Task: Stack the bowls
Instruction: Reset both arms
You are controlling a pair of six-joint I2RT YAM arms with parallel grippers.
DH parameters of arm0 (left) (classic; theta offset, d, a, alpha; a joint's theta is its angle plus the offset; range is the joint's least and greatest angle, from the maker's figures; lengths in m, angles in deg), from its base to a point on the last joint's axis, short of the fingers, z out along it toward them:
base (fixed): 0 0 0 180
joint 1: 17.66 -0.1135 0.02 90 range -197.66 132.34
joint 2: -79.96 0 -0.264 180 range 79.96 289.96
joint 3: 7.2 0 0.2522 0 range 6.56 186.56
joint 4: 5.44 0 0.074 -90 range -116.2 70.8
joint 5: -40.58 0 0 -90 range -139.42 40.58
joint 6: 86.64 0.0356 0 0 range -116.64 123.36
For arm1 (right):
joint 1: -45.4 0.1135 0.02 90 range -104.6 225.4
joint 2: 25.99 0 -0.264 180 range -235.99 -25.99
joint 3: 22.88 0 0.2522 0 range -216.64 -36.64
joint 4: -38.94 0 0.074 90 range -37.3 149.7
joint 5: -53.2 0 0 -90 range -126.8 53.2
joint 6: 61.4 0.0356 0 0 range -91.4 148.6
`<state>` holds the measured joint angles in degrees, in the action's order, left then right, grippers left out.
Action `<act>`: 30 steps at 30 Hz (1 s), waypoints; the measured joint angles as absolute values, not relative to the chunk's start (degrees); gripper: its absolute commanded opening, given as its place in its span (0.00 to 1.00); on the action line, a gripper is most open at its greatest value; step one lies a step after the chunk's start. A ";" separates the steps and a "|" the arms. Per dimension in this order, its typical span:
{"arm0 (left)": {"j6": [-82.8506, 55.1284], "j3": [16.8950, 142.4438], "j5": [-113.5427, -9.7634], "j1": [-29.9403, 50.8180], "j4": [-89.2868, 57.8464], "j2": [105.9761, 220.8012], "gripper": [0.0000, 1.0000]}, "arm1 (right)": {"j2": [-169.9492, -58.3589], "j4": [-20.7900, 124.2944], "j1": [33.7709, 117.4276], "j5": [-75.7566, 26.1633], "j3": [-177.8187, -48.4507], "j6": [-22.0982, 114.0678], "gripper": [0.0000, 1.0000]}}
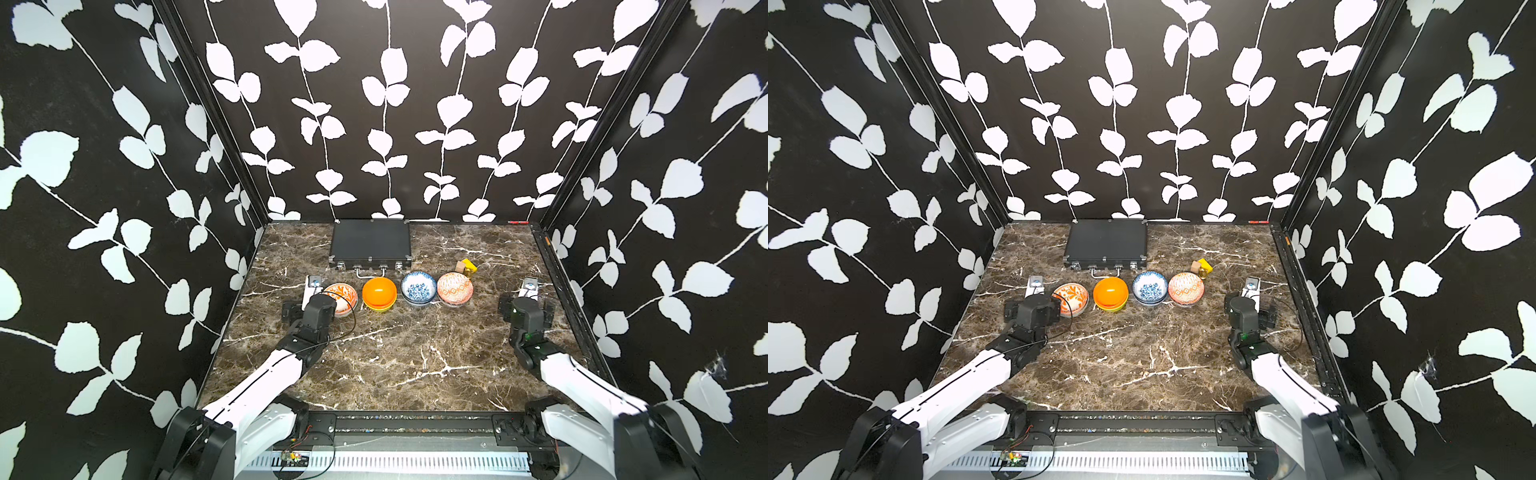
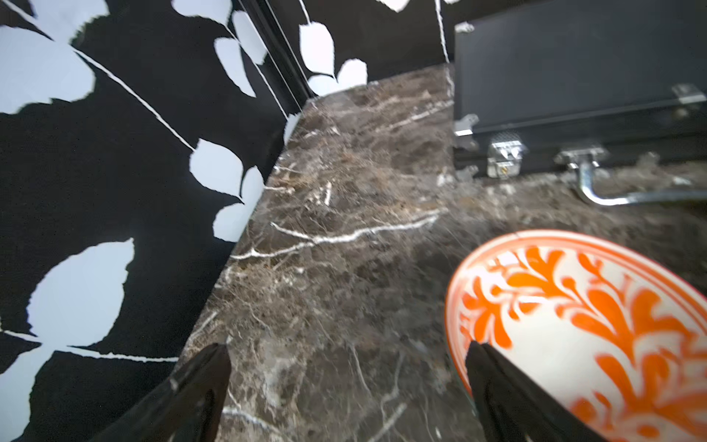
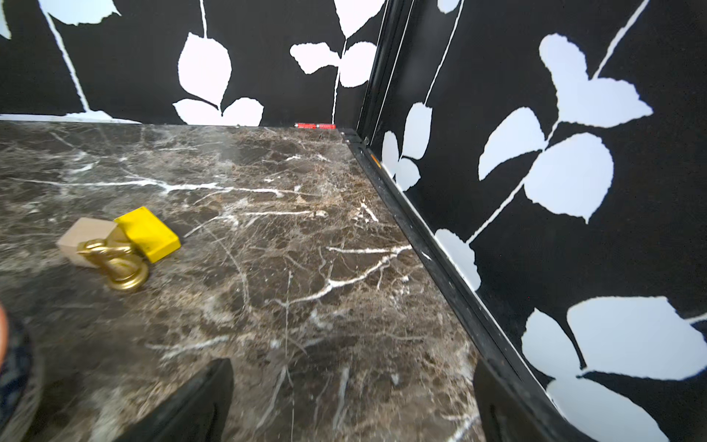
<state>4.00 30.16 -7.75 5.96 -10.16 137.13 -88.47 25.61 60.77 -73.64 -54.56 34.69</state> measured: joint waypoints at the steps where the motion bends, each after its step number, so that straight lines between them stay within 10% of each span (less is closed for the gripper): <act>1: 5.34 29.88 -8.02 5.72 -8.09 137.59 0.99 | -91.11 22.46 60.77 -73.88 -53.90 34.18 0.99; 13: 10.47 20.89 -16.96 -4.54 10.10 143.57 0.99 | -112.47 -7.61 57.91 -70.44 -51.02 25.57 0.99; 30: 12.03 29.53 -38.29 -10.48 23.85 164.23 0.99 | -115.40 -11.11 54.89 -60.08 -51.87 24.72 0.99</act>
<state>12.03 29.53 -38.29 -10.48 23.85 164.23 -115.40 -11.11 54.89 -60.08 -51.87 24.72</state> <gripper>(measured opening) 0.988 0.992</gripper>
